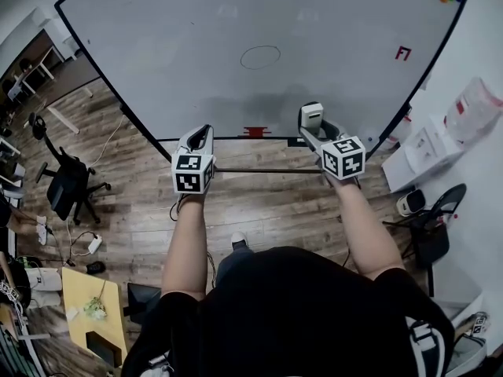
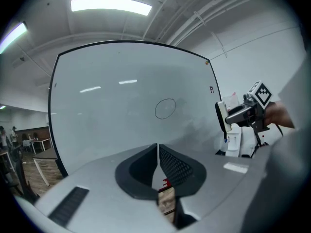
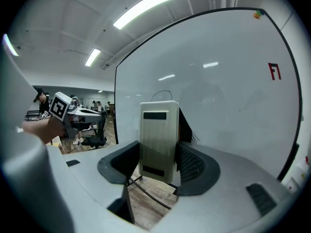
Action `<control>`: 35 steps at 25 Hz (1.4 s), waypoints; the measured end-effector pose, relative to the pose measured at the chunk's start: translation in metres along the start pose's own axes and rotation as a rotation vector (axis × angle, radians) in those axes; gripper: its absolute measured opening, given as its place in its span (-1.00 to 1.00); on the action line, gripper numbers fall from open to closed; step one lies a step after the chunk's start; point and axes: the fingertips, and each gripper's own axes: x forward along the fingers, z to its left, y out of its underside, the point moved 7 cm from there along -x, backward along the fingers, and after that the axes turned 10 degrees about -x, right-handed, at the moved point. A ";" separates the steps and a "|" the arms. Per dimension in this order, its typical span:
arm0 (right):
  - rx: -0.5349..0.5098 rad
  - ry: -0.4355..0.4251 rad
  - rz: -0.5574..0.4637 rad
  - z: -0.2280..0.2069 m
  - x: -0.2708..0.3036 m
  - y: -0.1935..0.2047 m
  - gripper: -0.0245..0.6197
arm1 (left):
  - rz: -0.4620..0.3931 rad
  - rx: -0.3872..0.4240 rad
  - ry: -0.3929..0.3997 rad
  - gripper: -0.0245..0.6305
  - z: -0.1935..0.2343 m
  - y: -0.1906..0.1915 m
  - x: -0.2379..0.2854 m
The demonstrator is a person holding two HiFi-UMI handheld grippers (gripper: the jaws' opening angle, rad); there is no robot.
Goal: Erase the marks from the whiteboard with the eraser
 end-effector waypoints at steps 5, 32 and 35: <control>0.000 0.034 -0.017 -0.008 -0.001 -0.006 -0.20 | -0.023 0.001 -0.010 -0.89 0.002 -0.007 0.005; 0.008 0.112 0.016 -0.032 0.031 -0.010 -0.20 | 0.003 0.045 0.040 -0.89 0.030 -0.011 0.060; 0.001 0.126 0.030 -0.035 0.035 -0.009 -0.20 | 0.019 0.046 0.048 -0.89 0.031 -0.009 0.068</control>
